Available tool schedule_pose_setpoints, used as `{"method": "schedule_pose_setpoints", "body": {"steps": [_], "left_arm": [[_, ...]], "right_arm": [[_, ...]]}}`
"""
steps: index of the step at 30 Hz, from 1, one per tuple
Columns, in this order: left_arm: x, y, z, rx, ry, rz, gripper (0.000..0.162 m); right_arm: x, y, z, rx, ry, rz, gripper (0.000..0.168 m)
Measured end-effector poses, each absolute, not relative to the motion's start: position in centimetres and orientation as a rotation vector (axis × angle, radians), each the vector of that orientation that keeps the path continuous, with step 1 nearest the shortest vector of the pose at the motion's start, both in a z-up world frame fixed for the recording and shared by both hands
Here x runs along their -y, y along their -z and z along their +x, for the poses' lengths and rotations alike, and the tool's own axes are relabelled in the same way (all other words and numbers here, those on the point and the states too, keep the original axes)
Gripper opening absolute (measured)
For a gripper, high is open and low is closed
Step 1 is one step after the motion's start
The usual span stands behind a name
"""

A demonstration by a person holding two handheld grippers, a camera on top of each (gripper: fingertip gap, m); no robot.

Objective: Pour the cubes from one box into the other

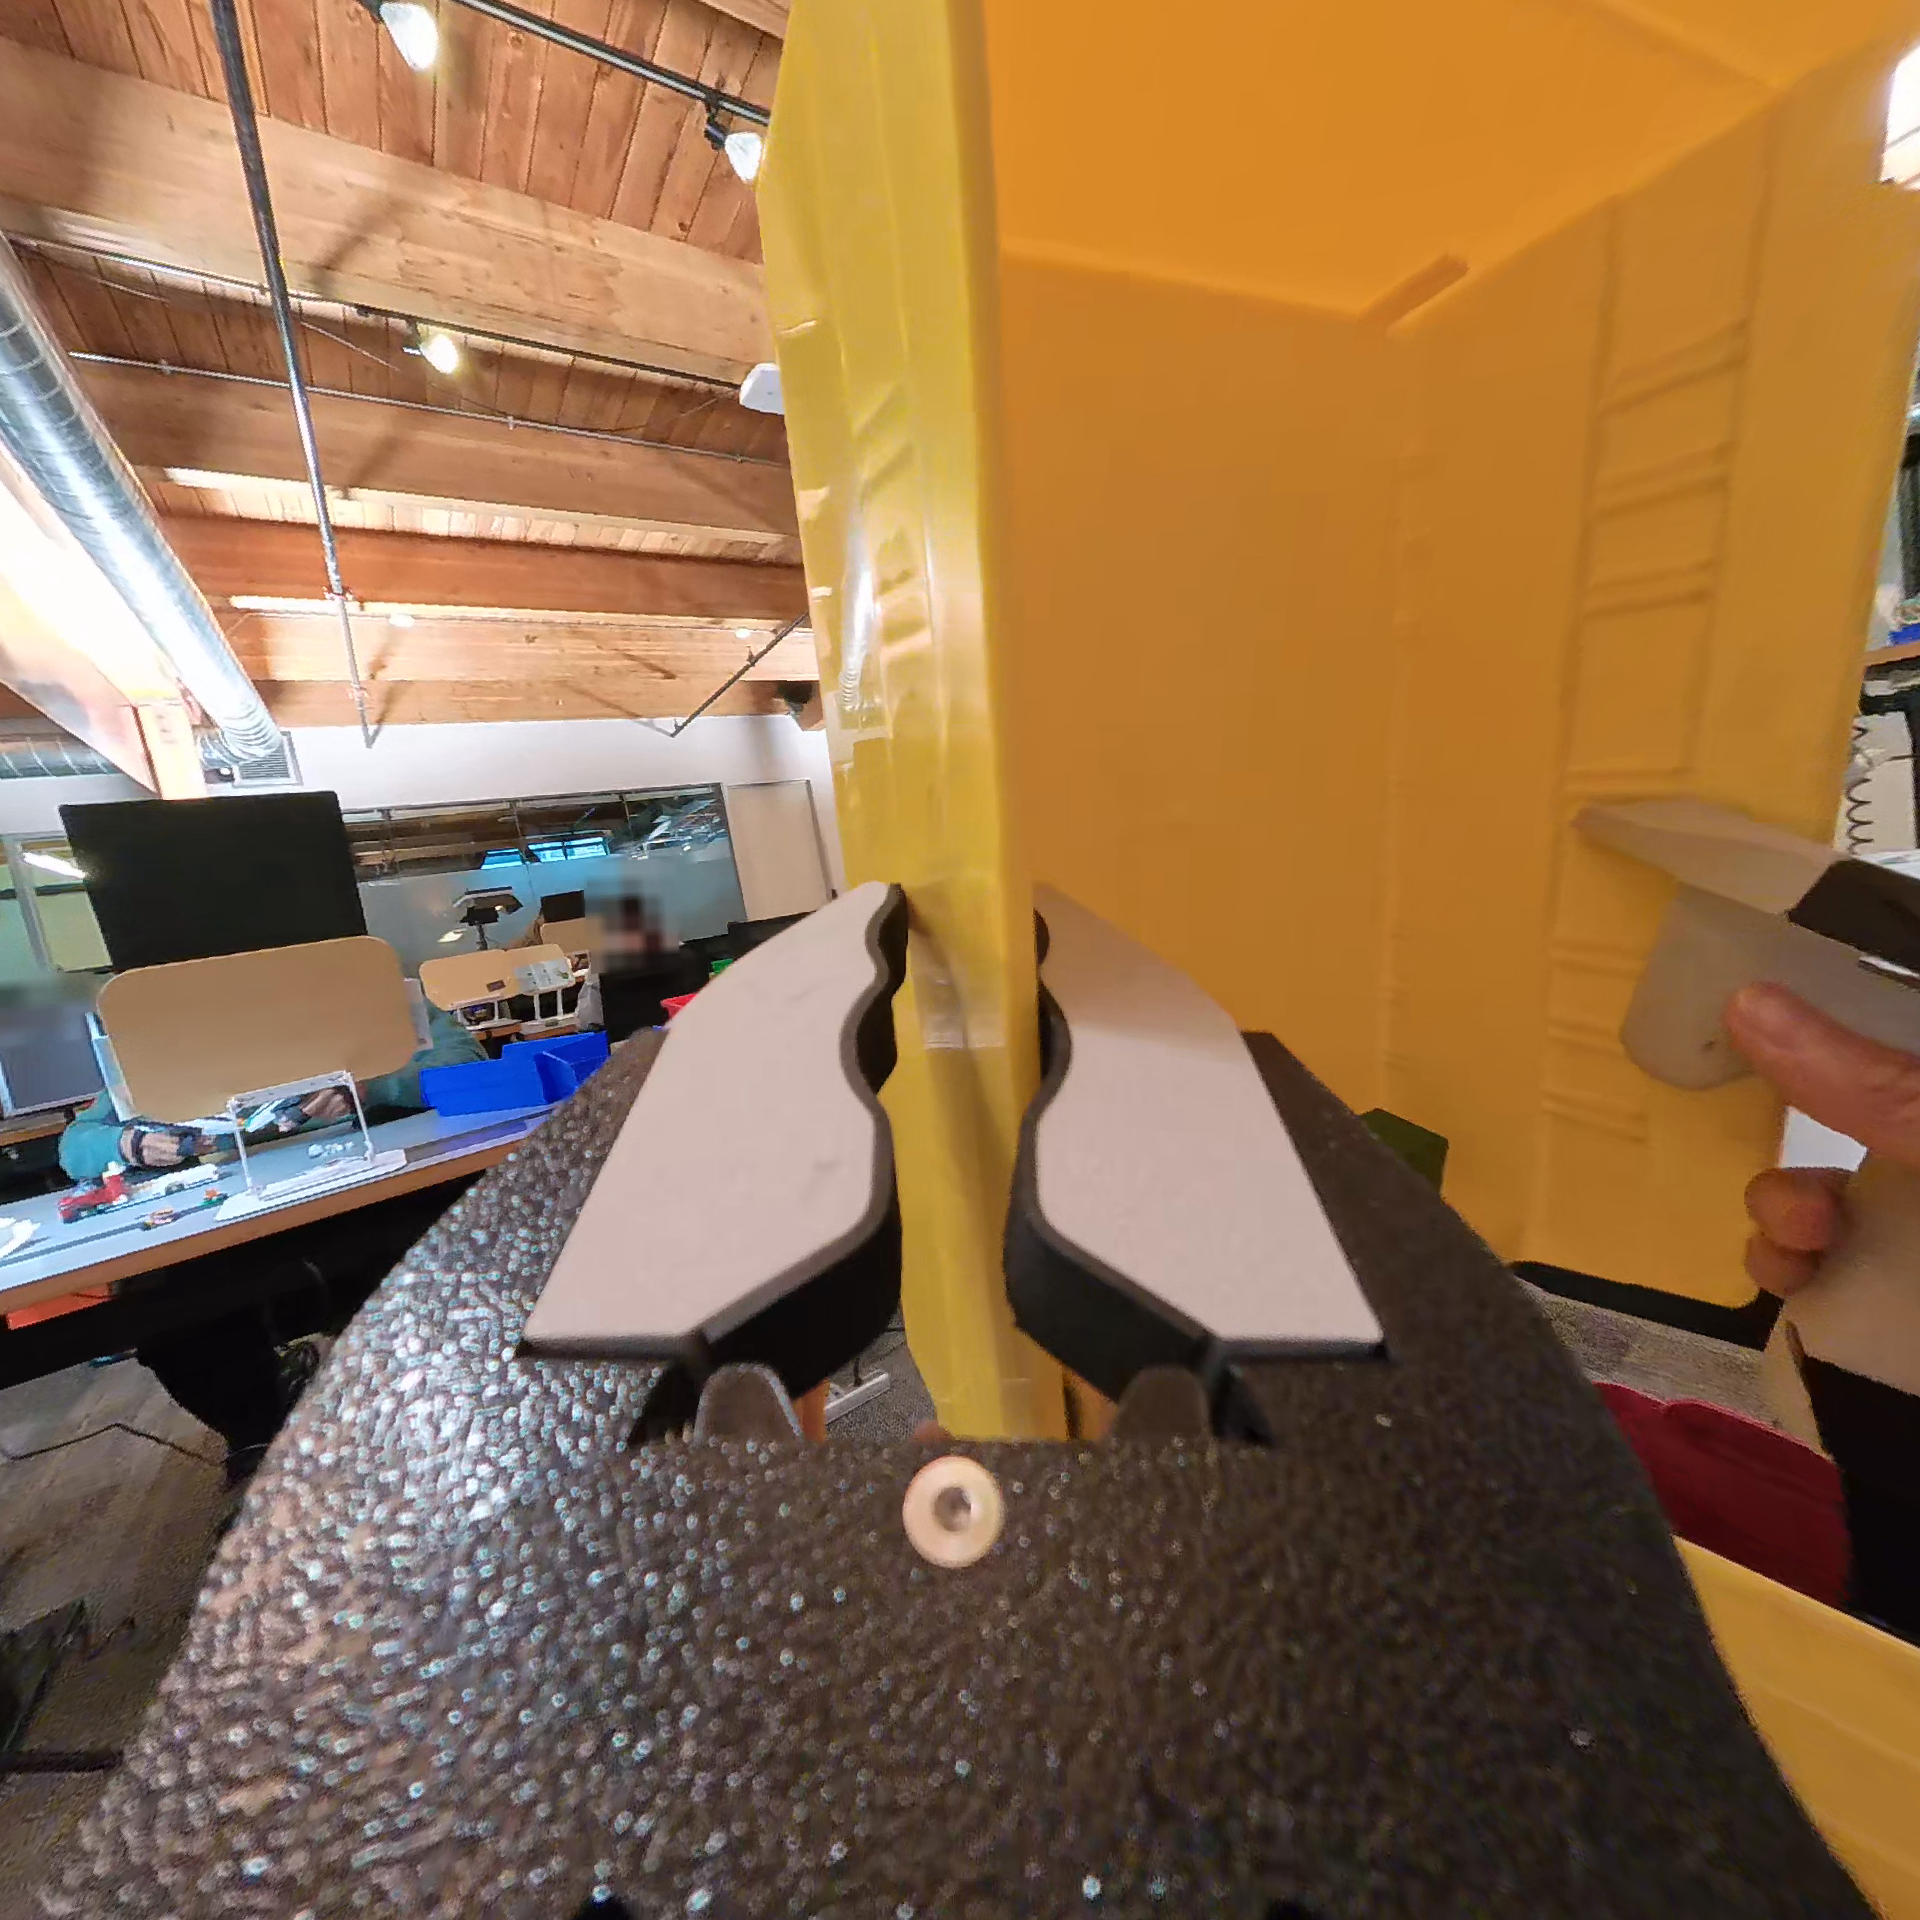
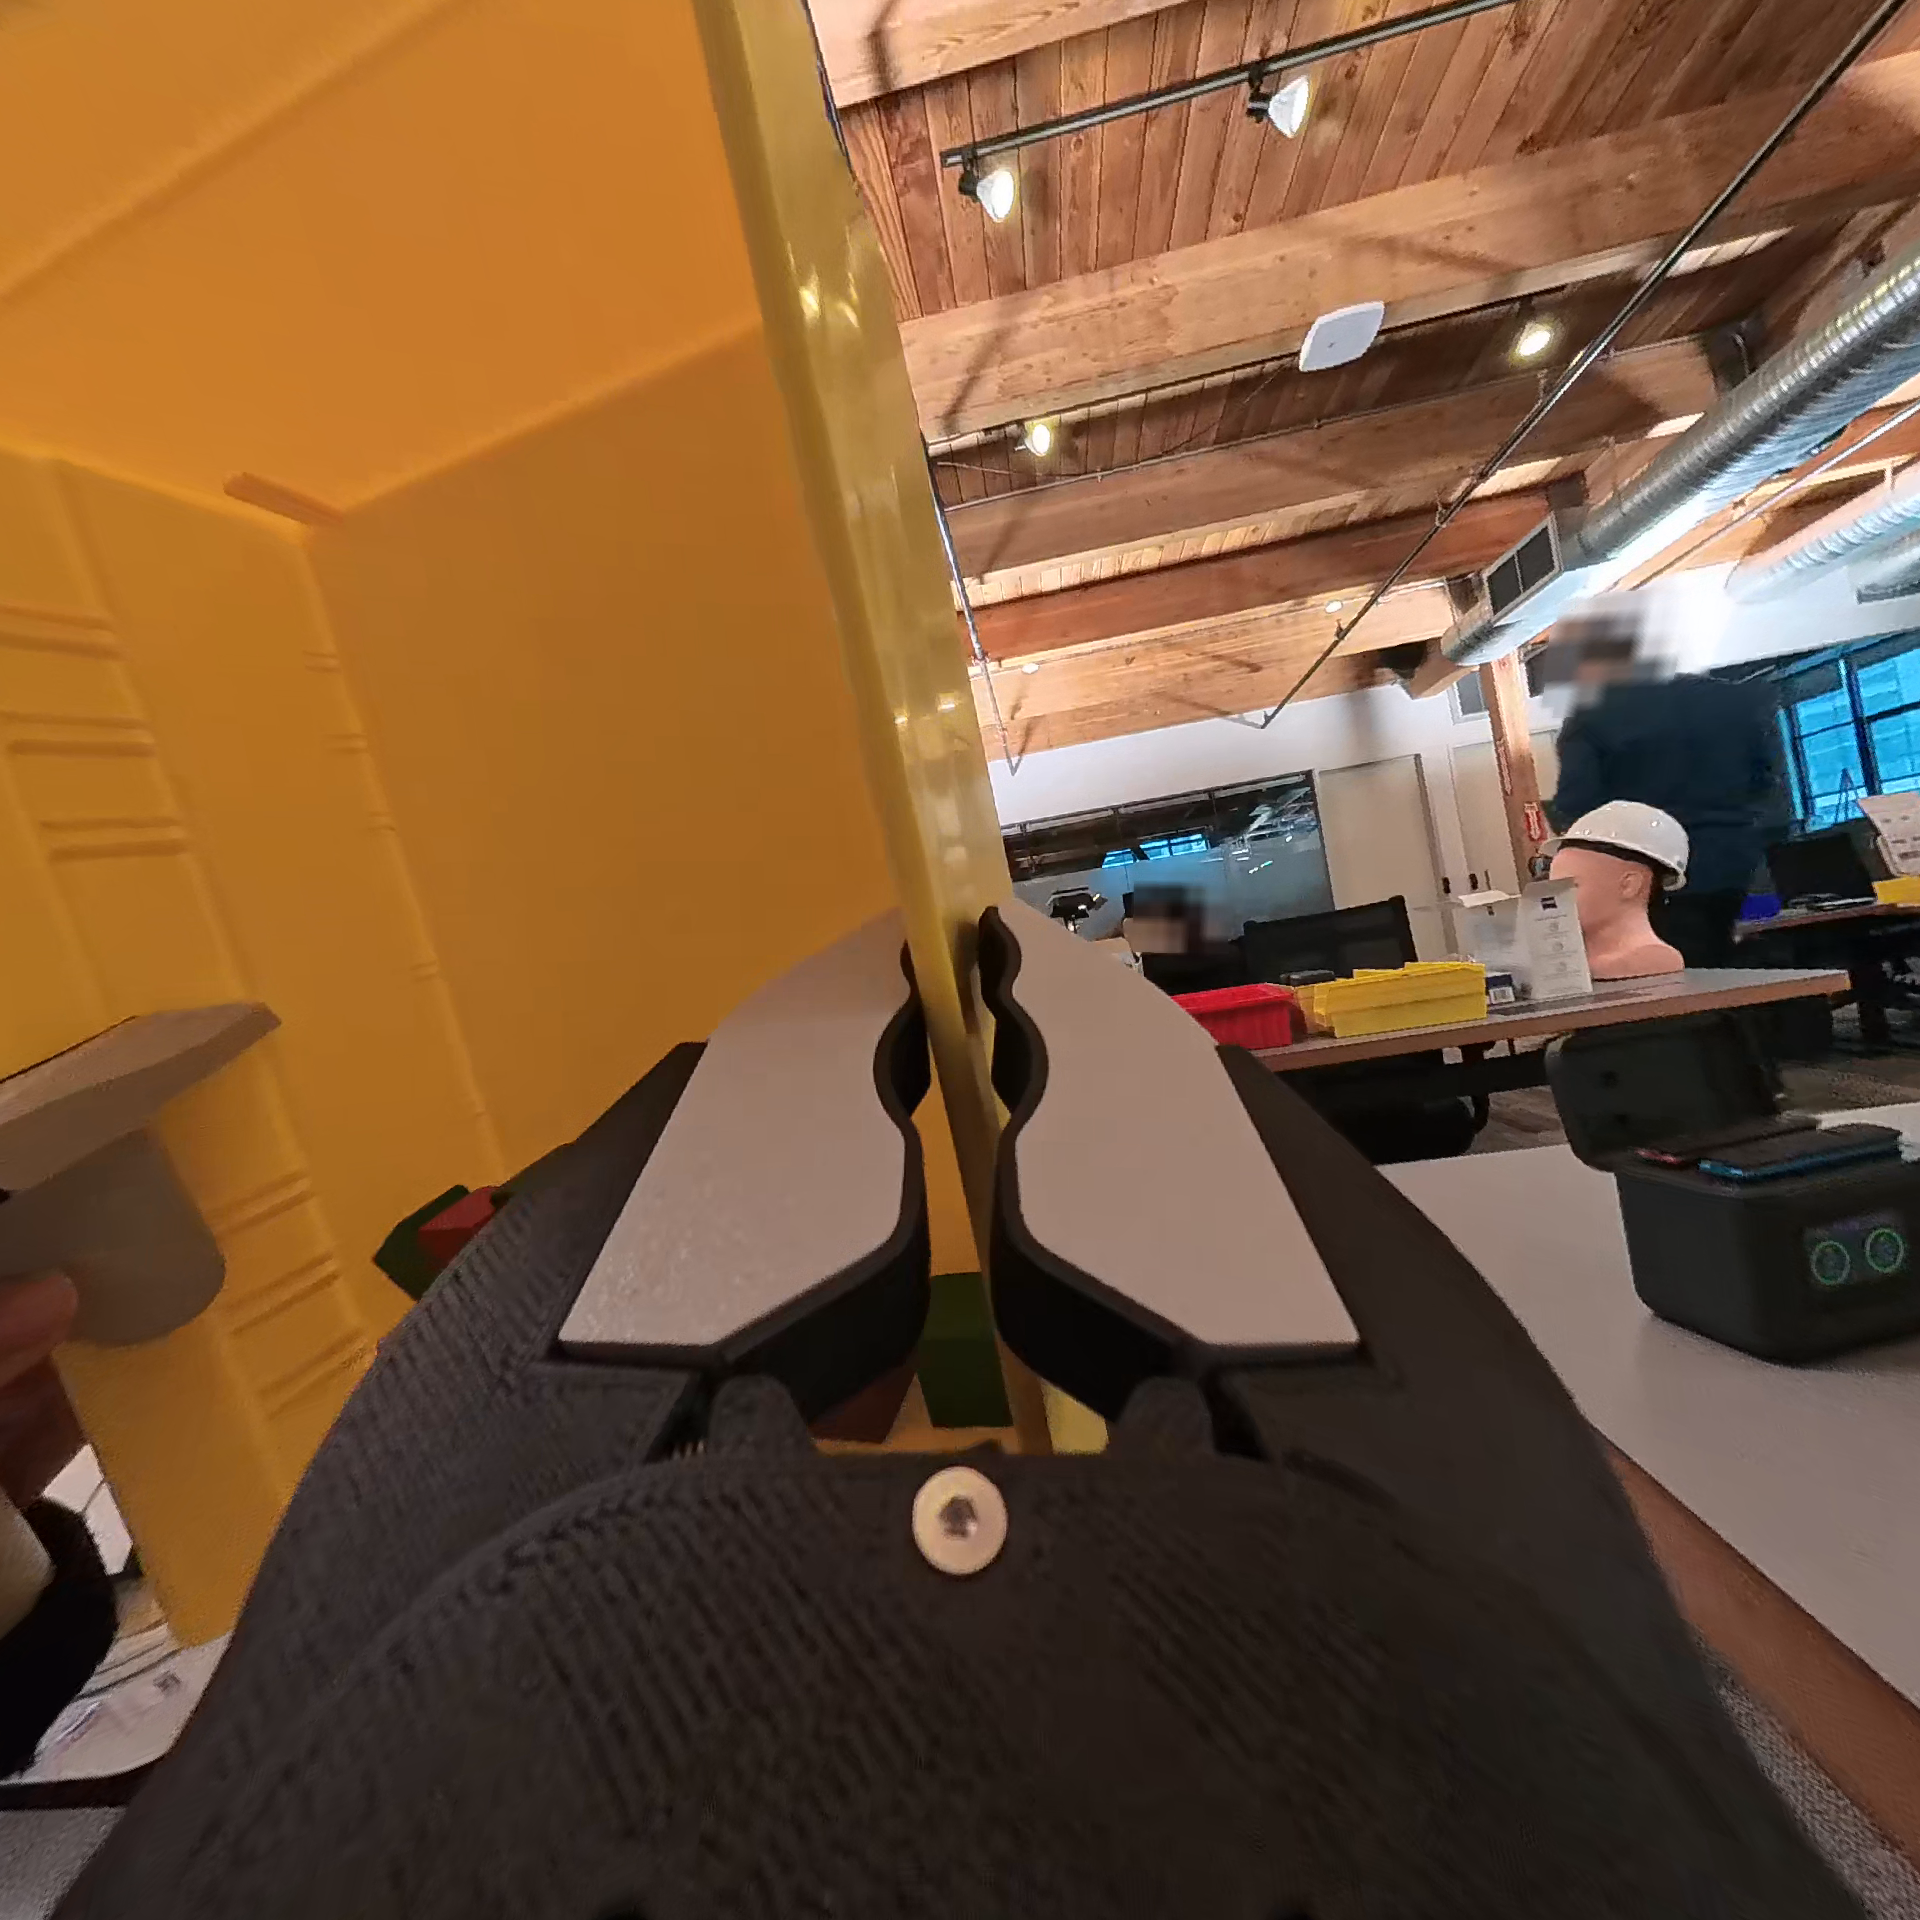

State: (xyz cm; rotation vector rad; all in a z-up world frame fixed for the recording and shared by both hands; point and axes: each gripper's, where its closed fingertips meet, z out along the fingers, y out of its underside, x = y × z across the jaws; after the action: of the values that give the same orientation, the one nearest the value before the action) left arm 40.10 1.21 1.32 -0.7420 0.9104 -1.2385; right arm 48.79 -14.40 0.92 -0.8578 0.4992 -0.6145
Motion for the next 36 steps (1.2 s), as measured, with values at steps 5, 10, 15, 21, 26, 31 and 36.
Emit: {"method": "schedule_pose_setpoints", "body": {"steps": [5, 10, 15, 21, 26, 31, 36], "left_arm": [[-1.0, -1.0, 40.2, -0.924, 1.231, -0.741, 0.018], [-0.8, -1.0, 40.2, -0.928, 1.232, -0.730, 0.019], [-1.1, -0.8, 40.3, -0.938, 1.234, -0.751, 0.019], [-1.7, -0.7, 39.9, -0.979, 1.188, -0.807, 0.018], [-3.5, -1.7, 38.3, -1.032, 1.106, -0.930, 0.014], [-7.3, -1.6, 34.6, -1.141, 0.878, -1.122, 0.009], [-13.2, -0.9, 27.8, -1.148, 0.753, -1.276, 0.006]], "right_arm": [[14.5, -0.3, 49.1, -0.516, 0.603, -0.859, 0.007], [14.6, -0.4, 49.0, -0.516, 0.587, -0.839, 0.007], [14.4, -0.4, 48.9, -0.515, 0.587, -0.859, 0.008], [14.0, -0.2, 48.2, -0.535, 0.645, -0.959, 0.007], [12.6, -0.6, 46.1, -0.542, 0.796, -1.200, 0.005], [9.3, -0.8, 42.0, -0.596, 0.802, -1.453, 0.004], [2.9, -0.6, 35.8, -0.533, 0.749, -1.608, 0.006]]}}
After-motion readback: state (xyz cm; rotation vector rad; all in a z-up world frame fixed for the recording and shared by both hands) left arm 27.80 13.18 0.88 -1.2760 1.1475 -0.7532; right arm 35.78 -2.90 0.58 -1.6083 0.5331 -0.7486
